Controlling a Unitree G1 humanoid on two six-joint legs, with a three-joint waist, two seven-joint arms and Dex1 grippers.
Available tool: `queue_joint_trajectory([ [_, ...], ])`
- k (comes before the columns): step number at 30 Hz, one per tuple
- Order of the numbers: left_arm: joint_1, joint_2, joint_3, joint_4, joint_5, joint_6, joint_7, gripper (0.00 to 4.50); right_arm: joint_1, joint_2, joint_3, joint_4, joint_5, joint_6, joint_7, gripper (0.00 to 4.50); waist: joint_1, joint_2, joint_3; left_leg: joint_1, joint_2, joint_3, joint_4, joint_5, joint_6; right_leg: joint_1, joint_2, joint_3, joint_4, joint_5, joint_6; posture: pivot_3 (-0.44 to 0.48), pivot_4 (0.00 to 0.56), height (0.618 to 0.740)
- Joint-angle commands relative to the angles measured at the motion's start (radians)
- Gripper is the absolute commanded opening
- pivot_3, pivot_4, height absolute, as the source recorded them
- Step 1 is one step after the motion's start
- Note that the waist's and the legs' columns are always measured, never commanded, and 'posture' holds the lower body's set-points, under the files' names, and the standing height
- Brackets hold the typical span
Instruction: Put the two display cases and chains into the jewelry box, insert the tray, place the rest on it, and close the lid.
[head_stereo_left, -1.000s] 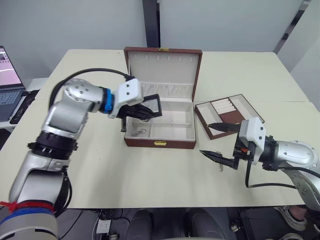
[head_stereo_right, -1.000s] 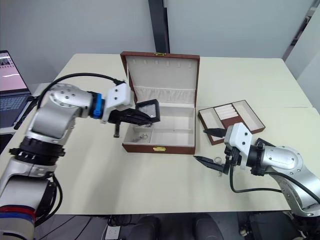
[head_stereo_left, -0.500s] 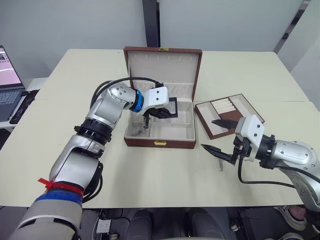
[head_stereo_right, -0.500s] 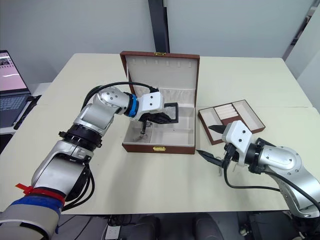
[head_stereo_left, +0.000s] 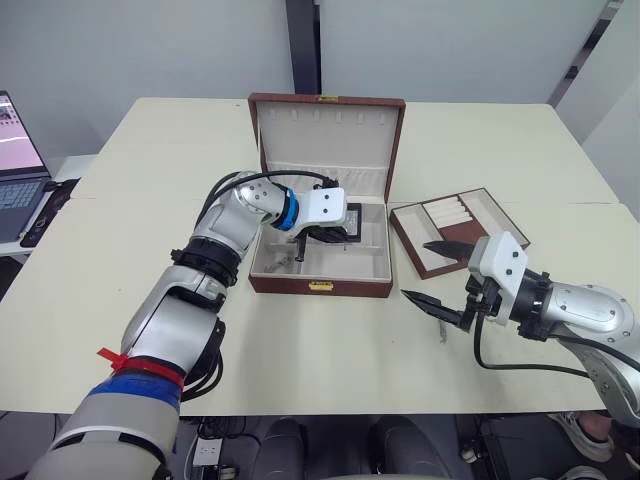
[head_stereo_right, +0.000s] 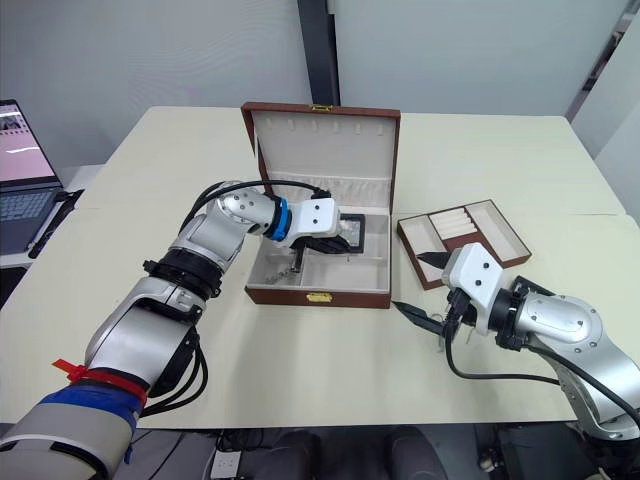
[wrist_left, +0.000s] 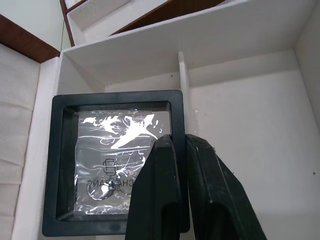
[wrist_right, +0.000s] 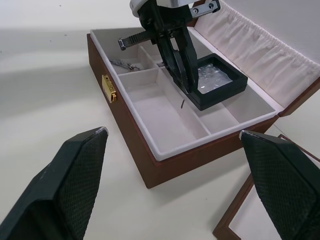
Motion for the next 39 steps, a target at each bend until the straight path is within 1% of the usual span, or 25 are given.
queue_joint_trajectory([
  [1, -0.031, 0.000, 0.019, -0.008, -0.003, -0.011, -0.015, 0.91, -0.002, -0.004, -0.016, -0.038, 0.000, 0.001, -0.006, 4.50, 0.000, 0.000, 0.000, 0.000, 0.000, 0.000, 0.000, 0.000, 0.000, 0.000, 0.000, 0.000, 0.000, 0.000, 0.000, 0.000, 0.150, 0.740],
  [6, -0.044, 0.004, 0.033, -0.032, -0.010, -0.024, -0.012, 2.46, -0.011, -0.005, -0.015, -0.028, -0.009, 0.007, -0.010, 4.50, 0.000, 0.000, 0.000, 0.000, 0.000, 0.000, 0.000, 0.000, 0.000, 0.000, 0.000, 0.000, 0.000, 0.000, 0.000, 0.000, 0.150, 0.740],
  [8, -0.044, 0.013, 0.054, -0.076, -0.037, 0.006, -0.028, 3.08, -0.015, -0.007, -0.014, -0.023, -0.010, 0.014, -0.010, 4.50, 0.000, 0.000, 0.000, 0.000, 0.000, 0.000, 0.000, 0.000, 0.000, 0.000, 0.000, 0.000, 0.000, 0.000, 0.000, 0.000, 0.150, 0.740],
  [9, -0.041, 0.020, 0.067, -0.106, -0.053, 0.028, -0.038, 3.47, -0.016, -0.008, -0.015, -0.022, -0.008, 0.017, -0.009, 4.50, 0.000, 0.000, 0.000, 0.000, 0.000, 0.000, 0.000, 0.000, 0.000, 0.000, 0.000, 0.000, 0.000, 0.000, 0.000, 0.000, 0.150, 0.740],
  [11, -0.017, 0.049, 0.110, -0.217, -0.111, 0.124, -0.071, 4.08, -0.017, -0.012, -0.019, -0.018, -0.009, 0.019, -0.007, 4.50, -0.001, 0.000, 0.000, 0.000, 0.001, 0.000, 0.000, 0.000, 0.000, 0.000, 0.000, 0.000, 0.000, 0.000, 0.000, 0.000, 0.150, 0.740],
  [12, 0.000, 0.065, 0.131, -0.276, -0.140, 0.178, -0.085, 4.35, -0.017, -0.013, -0.023, -0.015, -0.009, 0.018, -0.005, 4.50, -0.003, 0.000, 0.000, 0.000, 0.001, 0.000, 0.000, 0.000, 0.000, 0.000, 0.000, 0.000, 0.000, 0.000, 0.000, 0.000, 0.150, 0.740],
  [13, 0.023, 0.089, 0.159, -0.345, -0.175, 0.242, -0.097, 4.47, -0.017, -0.016, -0.027, -0.013, -0.011, 0.016, -0.003, 4.50, -0.005, 0.000, 0.000, 0.000, 0.001, 0.000, 0.000, 0.000, 0.000, 0.000, 0.000, 0.000, 0.000, 0.000, 0.000, 0.000, 0.150, 0.740],
  [15, 0.073, 0.139, 0.211, -0.462, -0.239, 0.350, -0.110, 4.47, -0.012, -0.030, -0.034, -0.007, -0.020, -0.001, 0.015, 4.50, -0.007, 0.001, -0.001, 0.000, 0.002, 0.000, 0.000, 0.000, 0.000, 0.000, 0.000, 0.001, 0.001, 0.000, 0.000, 0.000, 0.150, 0.740],
  [17, 0.148, 0.221, 0.283, -0.573, -0.310, 0.453, -0.124, 4.47, -0.007, -0.053, -0.044, 0.011, -0.035, -0.036, 0.043, 4.50, -0.011, 0.002, -0.001, 0.001, 0.003, -0.001, 0.000, 0.000, 0.000, 0.000, 0.000, 0.001, 0.001, 0.000, 0.000, 0.000, 0.150, 0.740],
  [19, 0.219, 0.290, 0.353, -0.655, -0.365, 0.546, -0.110, 4.47, -0.007, -0.068, -0.065, 0.035, -0.034, -0.059, 0.067, 4.50, -0.013, 0.002, -0.001, 0.001, 0.003, -0.001, 0.000, 0.000, 0.000, 0.000, 0.000, 0.001, 0.001, 0.000, 0.000, 0.000, 0.150, 0.740],
  [22, 0.346, 0.406, 0.444, -0.731, -0.399, 0.606, -0.085, 4.47, -0.018, -0.094, -0.106, 0.085, -0.036, -0.098, 0.109, 4.50, -0.012, 0.002, -0.001, 0.001, 0.004, -0.002, 0.000, 0.000, 0.000, 0.000, 0.000, 0.000, 0.001, 0.000, 0.000, 0.000, 0.150, 0.740],
  [24, 0.443, 0.467, 0.515, -0.761, -0.420, 0.630, -0.060, 4.47, -0.032, -0.113, -0.132, 0.127, -0.039, -0.120, 0.134, 4.50, -0.006, 0.002, -0.001, 0.001, 0.004, -0.002, 0.000, 0.000, 0.000, 0.000, -0.001, 0.000, 0.001, 0.000, 0.000, 0.000, 0.150, 0.740],
  [26, 0.550, 0.499, 0.601, -0.782, -0.434, 0.640, -0.005, 4.47, -0.050, -0.145, -0.155, 0.185, -0.043, -0.139, 0.171, 4.50, -0.003, 0.003, -0.001, 0.001, 0.004, -0.001, 0.000, 0.000, 0.000, 0.000, -0.002, 0.001, 0.001, 0.000, 0.000, 0.000, 0.150, 0.740],
  [29, 0.692, 0.514, 0.685, -0.819, -0.445, 0.640, 0.057, 4.47, -0.062, -0.195, -0.184, 0.272, -0.063, -0.183, 0.218, 4.50, 0.002, 0.002, -0.001, 0.001, 0.004, -0.001, 0.000, 0.000, 0.000, 0.001, -0.003, 0.000, 0.001, 0.000, 0.000, 0.000, 0.150, 0.740],
  [33, 0.917, 0.486, 0.820, -0.826, -0.443, 0.603, 0.146, 4.47, -0.027, -0.256, -0.272, 0.359, -0.072, -0.210, 0.266, 4.50, 0.004, 0.002, -0.001, 0.001, 0.003, -0.001, 0.000, 0.000, 0.000, 0.001, -0.009, 0.000, 0.000, 0.000, 0.000, 0.000, 0.150, 0.740],
  [36, 1.038, 0.436, 0.893, -0.825, -0.456, 0.563, 0.211, 4.47, 0.033, -0.285, -0.348, 0.434, -0.095, -0.240, 0.292, 4.50, 0.005, 0.002, -0.001, 0.001, 0.003, -0.001, -0.001, 0.000, 0.000, 0.001, -0.010, 0.000, -0.001, 0.000, 0.000, 0.000, 0.150, 0.740],
  [39, 1.132, 0.386, 0.949, -0.837, -0.479, 0.549, 0.256, 4.47, 0.144, -0.306, -0.446, 0.510, -0.116, -0.281, 0.343, 4.50, 0.007, 0.002, -0.001, 0.002, 0.003, -0.002, -0.001, 0.000, 0.000, 0.003, -0.011, 0.001, -0.001, 0.000, 0.000, 0.000, 0.150, 0.740],
])
